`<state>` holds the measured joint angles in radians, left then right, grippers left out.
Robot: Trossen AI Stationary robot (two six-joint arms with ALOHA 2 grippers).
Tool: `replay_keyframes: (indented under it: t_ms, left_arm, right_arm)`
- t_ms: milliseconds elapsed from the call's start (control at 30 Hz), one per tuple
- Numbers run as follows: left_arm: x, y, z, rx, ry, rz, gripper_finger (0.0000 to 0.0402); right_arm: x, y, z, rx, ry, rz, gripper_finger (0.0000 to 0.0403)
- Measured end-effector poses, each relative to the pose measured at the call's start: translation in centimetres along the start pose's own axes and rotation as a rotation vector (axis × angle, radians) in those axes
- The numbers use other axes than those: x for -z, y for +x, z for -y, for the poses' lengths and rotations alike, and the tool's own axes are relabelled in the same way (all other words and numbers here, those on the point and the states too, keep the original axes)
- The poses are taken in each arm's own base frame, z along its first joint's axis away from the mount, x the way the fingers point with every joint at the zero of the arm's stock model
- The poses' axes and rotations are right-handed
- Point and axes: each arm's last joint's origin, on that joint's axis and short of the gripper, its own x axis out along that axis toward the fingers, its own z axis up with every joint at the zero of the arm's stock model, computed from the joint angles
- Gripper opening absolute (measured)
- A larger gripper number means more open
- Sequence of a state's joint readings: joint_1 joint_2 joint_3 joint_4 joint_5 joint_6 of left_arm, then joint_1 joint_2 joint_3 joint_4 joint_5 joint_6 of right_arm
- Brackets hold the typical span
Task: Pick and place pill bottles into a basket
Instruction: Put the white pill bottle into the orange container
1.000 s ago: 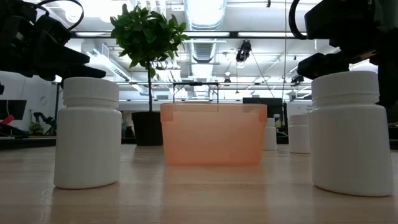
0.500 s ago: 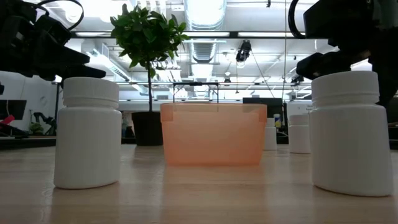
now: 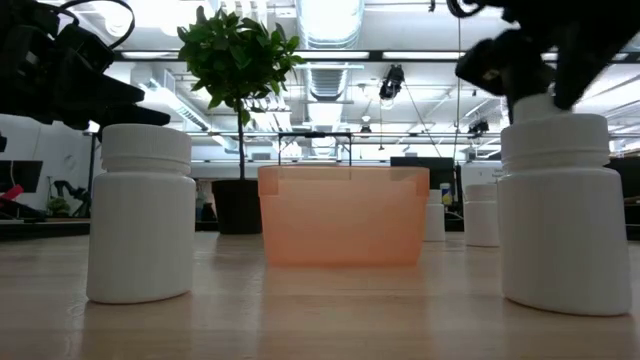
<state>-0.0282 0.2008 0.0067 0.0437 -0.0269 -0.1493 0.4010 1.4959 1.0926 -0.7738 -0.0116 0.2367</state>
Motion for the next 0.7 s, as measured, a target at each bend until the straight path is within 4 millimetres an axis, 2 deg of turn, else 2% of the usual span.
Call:
replay_keyframes:
  t_ms: [267,500,700]
  left_arm:
    - [0.0,0.0,0.0,0.0,0.0,0.0,0.0267]
    - [0.0,0.0,0.0,0.0,0.0,0.0,0.0267]
    - [0.0,0.0,0.0,0.0,0.0,0.0,0.0267]
  right_arm:
    - [-3.8,-2.2,1.0,0.039,0.049,-0.071,0.0141]
    - [-7.8,-3.5,0.8,0.053,0.051,-0.058,0.0141]
    - [-10.0,-3.5,0.4,0.057,0.046,-0.067,0.0141]
